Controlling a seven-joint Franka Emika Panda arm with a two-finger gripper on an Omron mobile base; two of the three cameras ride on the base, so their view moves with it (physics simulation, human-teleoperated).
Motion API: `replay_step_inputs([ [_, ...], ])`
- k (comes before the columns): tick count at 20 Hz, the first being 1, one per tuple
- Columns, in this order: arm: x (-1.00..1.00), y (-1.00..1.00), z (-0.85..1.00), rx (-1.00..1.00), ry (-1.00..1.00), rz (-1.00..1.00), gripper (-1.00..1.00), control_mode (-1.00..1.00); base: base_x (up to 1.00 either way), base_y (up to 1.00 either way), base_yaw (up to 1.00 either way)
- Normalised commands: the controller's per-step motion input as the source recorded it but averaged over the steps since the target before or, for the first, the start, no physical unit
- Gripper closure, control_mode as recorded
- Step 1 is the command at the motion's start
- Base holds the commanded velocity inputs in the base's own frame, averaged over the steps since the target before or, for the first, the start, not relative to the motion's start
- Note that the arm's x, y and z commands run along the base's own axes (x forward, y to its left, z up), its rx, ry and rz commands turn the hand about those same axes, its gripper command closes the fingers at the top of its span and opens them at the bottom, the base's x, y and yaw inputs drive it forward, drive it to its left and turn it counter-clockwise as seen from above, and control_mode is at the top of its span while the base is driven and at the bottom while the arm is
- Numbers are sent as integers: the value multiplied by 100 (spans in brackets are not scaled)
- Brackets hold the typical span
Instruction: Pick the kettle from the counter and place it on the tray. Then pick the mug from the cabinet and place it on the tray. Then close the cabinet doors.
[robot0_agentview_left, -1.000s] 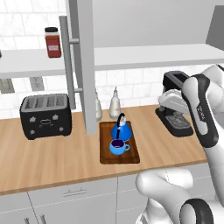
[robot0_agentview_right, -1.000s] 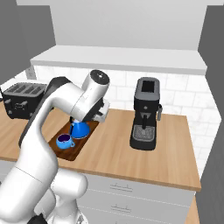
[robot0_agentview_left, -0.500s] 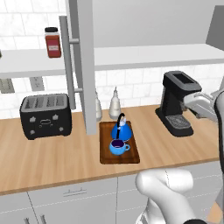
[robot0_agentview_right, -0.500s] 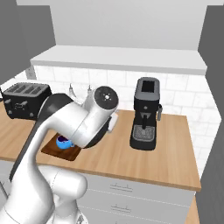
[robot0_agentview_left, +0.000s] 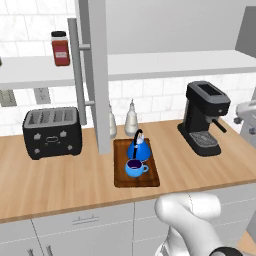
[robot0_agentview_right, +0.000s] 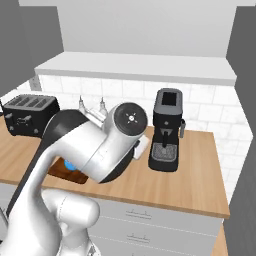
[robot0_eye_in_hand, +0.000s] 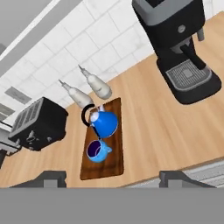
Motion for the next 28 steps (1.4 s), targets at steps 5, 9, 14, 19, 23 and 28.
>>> replay_step_inputs([
  [5,-2,-1,0,0,0,0,100,-100,0,0,0],
  [9,-24,-35,9,14,-8,0,100,-100,0,0,0],
  [14,-19,-44,24,28,-28,-4,100,-100,0,0,0],
  [19,-22,-28,50,33,-17,-11,100,-100,0,0,0],
  [23,-13,-14,49,35,-23,-11,100,-100,0,0,0],
  [28,-26,-35,38,27,-8,-6,100,-100,0,0,0],
])
